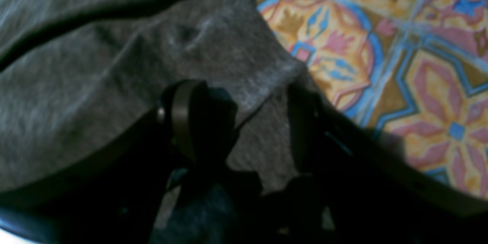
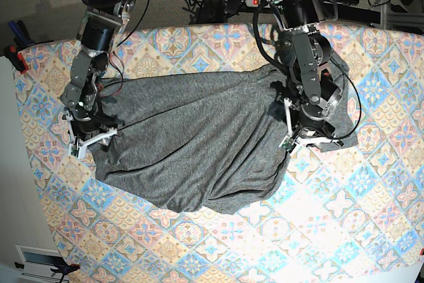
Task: Layout the t-shirt on the table in an organized manner, then fold the t-shirt properly
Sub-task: 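Regrasp the shirt edges with both grippers near the shirt's shoulder, then pull the held shirt corner with the right gripper away from the left gripper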
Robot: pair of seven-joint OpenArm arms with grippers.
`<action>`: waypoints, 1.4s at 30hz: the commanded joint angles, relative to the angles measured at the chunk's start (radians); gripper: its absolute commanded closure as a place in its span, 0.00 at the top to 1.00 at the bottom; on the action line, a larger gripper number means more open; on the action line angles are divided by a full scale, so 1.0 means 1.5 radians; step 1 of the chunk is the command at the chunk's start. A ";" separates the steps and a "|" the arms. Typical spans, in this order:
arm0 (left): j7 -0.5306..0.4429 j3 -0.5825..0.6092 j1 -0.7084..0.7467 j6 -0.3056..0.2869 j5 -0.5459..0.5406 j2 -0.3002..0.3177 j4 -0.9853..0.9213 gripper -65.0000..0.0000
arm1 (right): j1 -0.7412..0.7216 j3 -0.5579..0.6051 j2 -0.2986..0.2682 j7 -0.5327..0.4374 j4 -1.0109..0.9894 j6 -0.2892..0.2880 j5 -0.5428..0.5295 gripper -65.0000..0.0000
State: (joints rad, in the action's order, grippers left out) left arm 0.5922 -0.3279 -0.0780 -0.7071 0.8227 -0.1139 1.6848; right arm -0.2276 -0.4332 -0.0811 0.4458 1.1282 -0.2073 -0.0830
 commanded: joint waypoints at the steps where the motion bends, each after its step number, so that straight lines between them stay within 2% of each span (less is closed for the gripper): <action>1: -0.008 0.001 -0.013 0.006 -0.005 0.003 0.012 0.38 | -0.011 0.000 -0.006 -0.016 0.009 -0.001 -0.002 0.50; 9: -0.008 0.001 -0.013 0.006 -0.005 0.003 0.012 0.38 | -0.009 -0.001 -0.018 -0.013 0.008 -0.001 -0.002 0.50; 11: -0.008 0.001 -0.013 0.006 -0.005 0.003 0.012 0.38 | -0.009 0.001 -0.018 -0.013 0.007 -0.002 -0.002 0.47; 15: -0.008 0.001 -0.013 0.006 -0.005 0.003 0.012 0.38 | -0.009 -0.001 -0.018 -0.013 0.007 -0.002 -0.002 0.23; 18: -0.008 0.001 -0.013 0.006 -0.005 0.003 0.012 0.38 | -0.009 -0.001 -0.018 -0.013 0.007 0.000 -0.002 0.01; 25: -0.008 0.001 -0.013 0.006 -0.005 0.003 0.011 0.38 | -0.008 -0.002 -0.018 -0.005 0.050 0.001 -0.002 0.00; 28: -0.008 0.001 -0.013 0.006 -0.005 0.003 0.011 0.38 | -0.004 -0.034 -0.019 0.046 0.124 0.002 -0.002 0.00; 33: -0.008 0.001 -0.013 0.006 -0.005 0.003 0.011 0.38 | 0.003 -0.091 -0.019 0.094 0.252 0.002 -0.002 0.00; 42: -0.008 0.001 -0.012 0.006 -0.005 0.003 0.010 0.38 | 0.111 -0.142 -0.014 0.119 0.412 0.002 -0.002 0.00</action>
State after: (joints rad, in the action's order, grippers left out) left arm 0.5922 -0.3283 -0.0776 -0.7074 0.8227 -0.1112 1.6844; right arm -0.0483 -0.6403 -0.0845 0.6514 1.7267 -0.2081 -0.0853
